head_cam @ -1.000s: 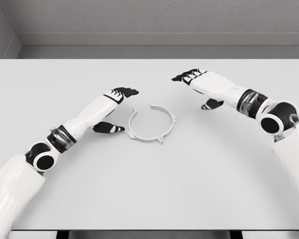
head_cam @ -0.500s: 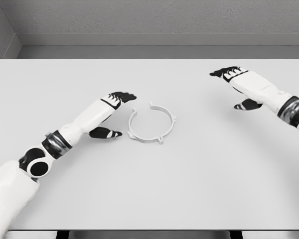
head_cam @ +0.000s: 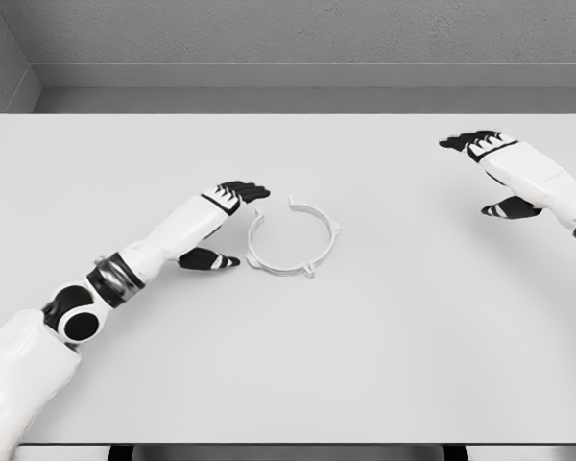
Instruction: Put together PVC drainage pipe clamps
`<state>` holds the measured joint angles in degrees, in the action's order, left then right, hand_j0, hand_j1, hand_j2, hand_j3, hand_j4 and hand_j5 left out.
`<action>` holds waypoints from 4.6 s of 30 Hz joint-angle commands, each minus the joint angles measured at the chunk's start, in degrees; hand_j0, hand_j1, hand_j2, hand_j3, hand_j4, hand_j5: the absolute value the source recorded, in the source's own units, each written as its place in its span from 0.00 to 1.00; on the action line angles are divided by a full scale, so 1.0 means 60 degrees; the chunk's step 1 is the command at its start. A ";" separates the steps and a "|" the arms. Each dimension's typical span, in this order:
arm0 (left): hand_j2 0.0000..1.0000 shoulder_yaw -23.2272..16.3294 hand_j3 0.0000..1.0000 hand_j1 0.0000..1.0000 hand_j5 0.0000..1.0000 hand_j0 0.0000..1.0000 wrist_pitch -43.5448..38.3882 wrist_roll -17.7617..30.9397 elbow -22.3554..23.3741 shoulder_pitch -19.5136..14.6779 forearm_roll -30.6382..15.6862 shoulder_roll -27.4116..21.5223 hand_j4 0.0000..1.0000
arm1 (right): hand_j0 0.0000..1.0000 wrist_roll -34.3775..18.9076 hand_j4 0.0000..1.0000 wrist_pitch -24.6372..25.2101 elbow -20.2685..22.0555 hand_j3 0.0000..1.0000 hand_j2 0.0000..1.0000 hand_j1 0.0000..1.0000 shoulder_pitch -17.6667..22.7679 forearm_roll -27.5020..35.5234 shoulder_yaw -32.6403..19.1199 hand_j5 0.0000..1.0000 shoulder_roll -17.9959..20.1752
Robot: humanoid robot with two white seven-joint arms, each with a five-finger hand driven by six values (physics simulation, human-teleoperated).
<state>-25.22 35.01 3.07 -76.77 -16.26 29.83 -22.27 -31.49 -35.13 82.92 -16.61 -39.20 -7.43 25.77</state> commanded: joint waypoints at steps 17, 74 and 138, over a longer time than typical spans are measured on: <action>1.00 -0.0089 1.00 1.00 1.00 1.00 -0.0002 0.0001 0.0270 -0.0190 -0.0035 0.0342 1.00 | 1.00 0.0004 1.00 0.0022 0.0111 1.00 1.00 1.00 -0.0044 0.0073 0.0008 1.00 -0.0061; 1.00 -0.0060 1.00 1.00 1.00 1.00 -0.0002 0.0001 0.0065 -0.0029 0.0082 0.0548 1.00 | 1.00 0.0004 1.00 0.0022 0.0125 1.00 1.00 1.00 -0.0234 0.0087 0.0389 1.00 -0.0120; 1.00 -0.0030 1.00 1.00 1.00 1.00 -0.0002 0.0001 0.0534 -0.0264 0.0785 0.1500 1.00 | 1.00 0.0004 1.00 0.0022 0.0140 1.00 1.00 1.00 -0.0176 0.0263 0.0374 1.00 -0.0105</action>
<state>-25.48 35.01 3.11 -73.57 -17.84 34.88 -13.28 -31.50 -35.16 83.77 -17.67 -38.01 -5.16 25.10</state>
